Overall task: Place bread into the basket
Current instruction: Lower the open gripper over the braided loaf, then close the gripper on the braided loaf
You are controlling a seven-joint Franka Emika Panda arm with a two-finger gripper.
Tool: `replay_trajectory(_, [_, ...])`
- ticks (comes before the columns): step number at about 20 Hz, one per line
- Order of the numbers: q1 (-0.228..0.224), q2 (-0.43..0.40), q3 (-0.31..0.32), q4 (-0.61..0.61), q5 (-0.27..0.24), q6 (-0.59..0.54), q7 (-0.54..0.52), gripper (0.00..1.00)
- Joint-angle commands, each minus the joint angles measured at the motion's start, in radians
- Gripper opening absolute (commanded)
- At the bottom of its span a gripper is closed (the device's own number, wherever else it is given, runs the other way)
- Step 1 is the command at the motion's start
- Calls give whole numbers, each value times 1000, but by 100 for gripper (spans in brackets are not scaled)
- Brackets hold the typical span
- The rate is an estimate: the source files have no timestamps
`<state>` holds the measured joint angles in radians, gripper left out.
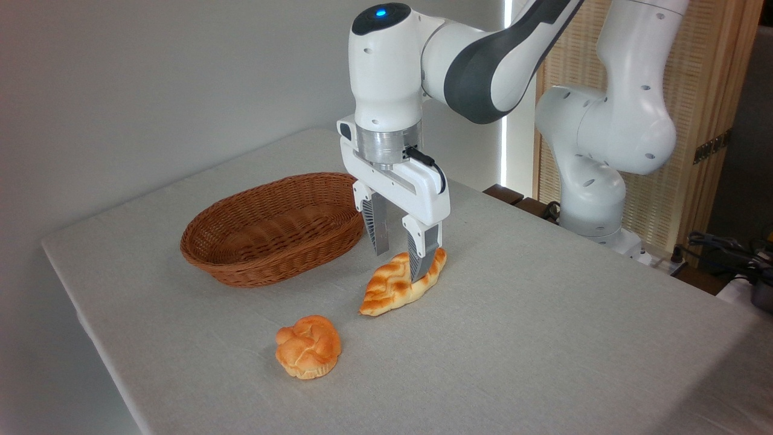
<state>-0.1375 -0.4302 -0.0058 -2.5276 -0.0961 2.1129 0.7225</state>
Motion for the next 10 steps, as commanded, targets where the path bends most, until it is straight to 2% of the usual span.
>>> replay_trajectory(1, [-27, -10, 13, -14, 19, 21, -8, 100])
replay_trajectory(4, [-27, -10, 13, -14, 30, 19, -6, 100])
replay_trajectory(9, [-39, -10, 7, -14, 119, -2, -2, 100])
replay_trajectory(10, [-39, -10, 7, -14, 124, -14, -3, 100])
